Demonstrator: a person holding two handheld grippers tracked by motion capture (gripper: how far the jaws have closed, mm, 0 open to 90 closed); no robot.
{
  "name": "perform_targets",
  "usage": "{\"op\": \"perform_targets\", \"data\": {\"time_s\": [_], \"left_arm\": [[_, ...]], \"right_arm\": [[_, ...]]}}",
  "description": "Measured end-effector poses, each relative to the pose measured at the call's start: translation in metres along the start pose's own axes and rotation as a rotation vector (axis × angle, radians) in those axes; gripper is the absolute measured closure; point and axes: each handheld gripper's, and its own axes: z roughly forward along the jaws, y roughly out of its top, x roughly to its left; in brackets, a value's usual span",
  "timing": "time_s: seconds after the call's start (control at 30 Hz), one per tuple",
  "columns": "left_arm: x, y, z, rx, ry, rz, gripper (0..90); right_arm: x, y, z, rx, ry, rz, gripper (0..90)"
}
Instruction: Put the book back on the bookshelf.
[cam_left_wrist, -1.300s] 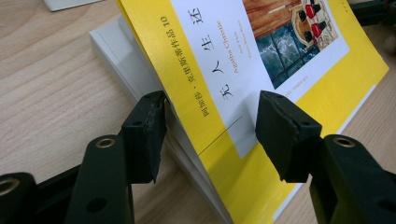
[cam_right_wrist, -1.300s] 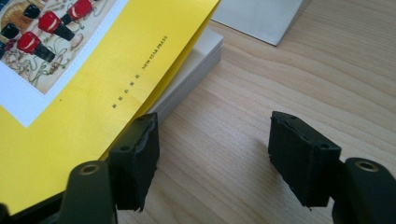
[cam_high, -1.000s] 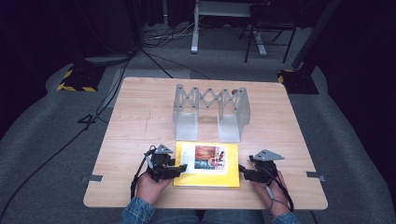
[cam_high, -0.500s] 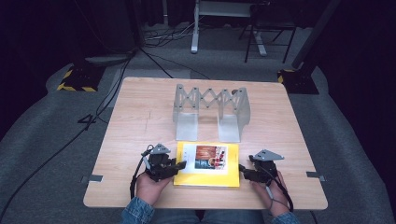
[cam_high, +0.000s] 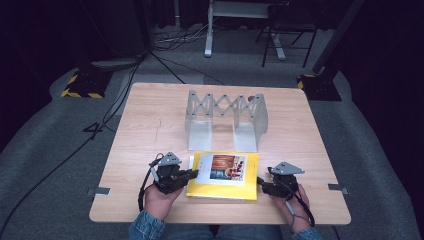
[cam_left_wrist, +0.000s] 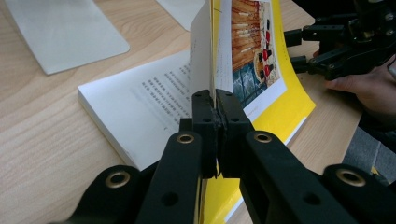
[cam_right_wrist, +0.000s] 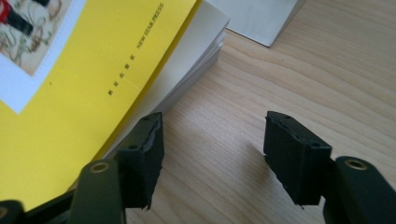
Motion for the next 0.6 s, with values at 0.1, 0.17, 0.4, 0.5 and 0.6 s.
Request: {"op": "perform_targets", "data": {"time_s": [0.1,0.17,0.4,0.5,0.6], "left_arm": [[-0.005,0.005,-0.004,-0.006,-0.01,0.011,87.8],[-0.009,0.009,-0.006,-0.009,-0.016,0.027,87.8],[-0.016,0.02,-0.01,-0.013,-0.028,0.017,87.8],[-0.018,0.024,-0.011,-0.014,-0.029,0.013,87.9],[-0.021,0.028,-0.011,-0.019,-0.031,0.019,88.0]], "right_arm": [[0.001,0.0,-0.006,0.0,-0.018,-0.034,41.2],[0.001,-0.001,-0.008,-0.006,-0.017,-0.035,41.5],[-0.002,0.002,-0.035,-0.095,0.004,0.002,41.2],[0.002,0.002,-0.044,-0.123,0.018,-0.014,40.0],[0.011,0.004,-0.051,-0.142,0.043,-0.051,38.1]]}}
